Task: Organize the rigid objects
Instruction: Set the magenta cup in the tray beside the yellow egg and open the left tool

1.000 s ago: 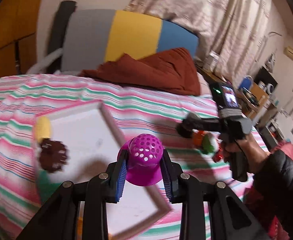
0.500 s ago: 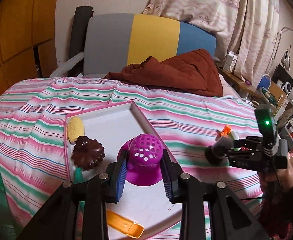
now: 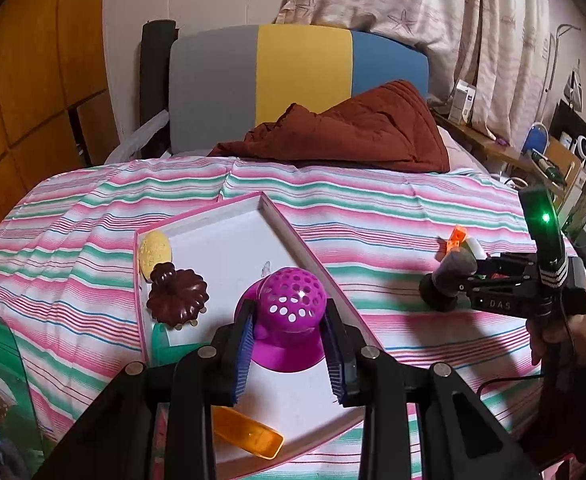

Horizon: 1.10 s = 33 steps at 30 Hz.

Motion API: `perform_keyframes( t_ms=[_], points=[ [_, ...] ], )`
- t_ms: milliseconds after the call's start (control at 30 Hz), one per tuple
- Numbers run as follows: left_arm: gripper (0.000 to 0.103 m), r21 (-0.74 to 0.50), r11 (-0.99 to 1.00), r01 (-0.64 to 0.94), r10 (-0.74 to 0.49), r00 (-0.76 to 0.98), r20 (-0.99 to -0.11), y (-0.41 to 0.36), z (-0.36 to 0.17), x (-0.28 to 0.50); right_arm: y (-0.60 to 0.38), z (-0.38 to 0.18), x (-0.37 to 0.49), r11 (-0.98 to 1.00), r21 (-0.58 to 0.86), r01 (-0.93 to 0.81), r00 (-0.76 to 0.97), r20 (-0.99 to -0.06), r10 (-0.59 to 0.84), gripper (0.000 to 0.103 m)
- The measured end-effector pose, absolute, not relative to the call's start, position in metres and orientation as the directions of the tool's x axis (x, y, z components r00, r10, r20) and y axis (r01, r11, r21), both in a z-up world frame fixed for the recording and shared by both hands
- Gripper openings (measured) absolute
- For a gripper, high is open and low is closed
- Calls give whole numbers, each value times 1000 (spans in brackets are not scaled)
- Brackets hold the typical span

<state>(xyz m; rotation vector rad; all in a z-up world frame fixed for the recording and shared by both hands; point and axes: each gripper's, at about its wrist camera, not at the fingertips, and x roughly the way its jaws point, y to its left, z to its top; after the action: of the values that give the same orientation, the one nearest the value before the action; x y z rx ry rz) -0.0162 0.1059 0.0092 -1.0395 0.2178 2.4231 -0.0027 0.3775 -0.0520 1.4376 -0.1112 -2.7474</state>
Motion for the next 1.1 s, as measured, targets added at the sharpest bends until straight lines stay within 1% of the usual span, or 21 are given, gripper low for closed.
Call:
perform_keyframes(
  t_ms=[267, 300, 467, 667, 800, 933, 1100],
  points=[
    [32, -31, -866, -499, 361, -581, -730, 108, 3, -16, 375, -52, -3, -998, 61, 3, -570, -820, -52, 43],
    [32, -42, -865, -499, 367, -575, -731, 107, 3, -17, 374, -52, -3, -999, 53, 5, -571, -820, -47, 43],
    [32, -200, -861, -467, 447, -511, -734, 85, 8, -43, 373, -52, -2, -999, 39, 9, -572, -819, -37, 43],
    [32, -201, -885, -420, 423, -543, -726, 70, 13, -87, 371, -51, -3, -999, 31, 11, -571, -820, -31, 43],
    [32, -250, -892, -376, 425, -512, -747, 68, 3, -125, 372, -51, -3, -999, 32, 9, -570, -821, -32, 43],
    [32, -249, -903, -349, 400, -477, -783, 73, -16, -156, 371, -51, -3, -1000, 29, 10, -570, -821, -30, 43],
    [32, -201, -921, -334, 348, -471, -810, 85, -32, -183, 371, -51, -3, -1000, 30, 9, -571, -821, -29, 43]
  ],
)
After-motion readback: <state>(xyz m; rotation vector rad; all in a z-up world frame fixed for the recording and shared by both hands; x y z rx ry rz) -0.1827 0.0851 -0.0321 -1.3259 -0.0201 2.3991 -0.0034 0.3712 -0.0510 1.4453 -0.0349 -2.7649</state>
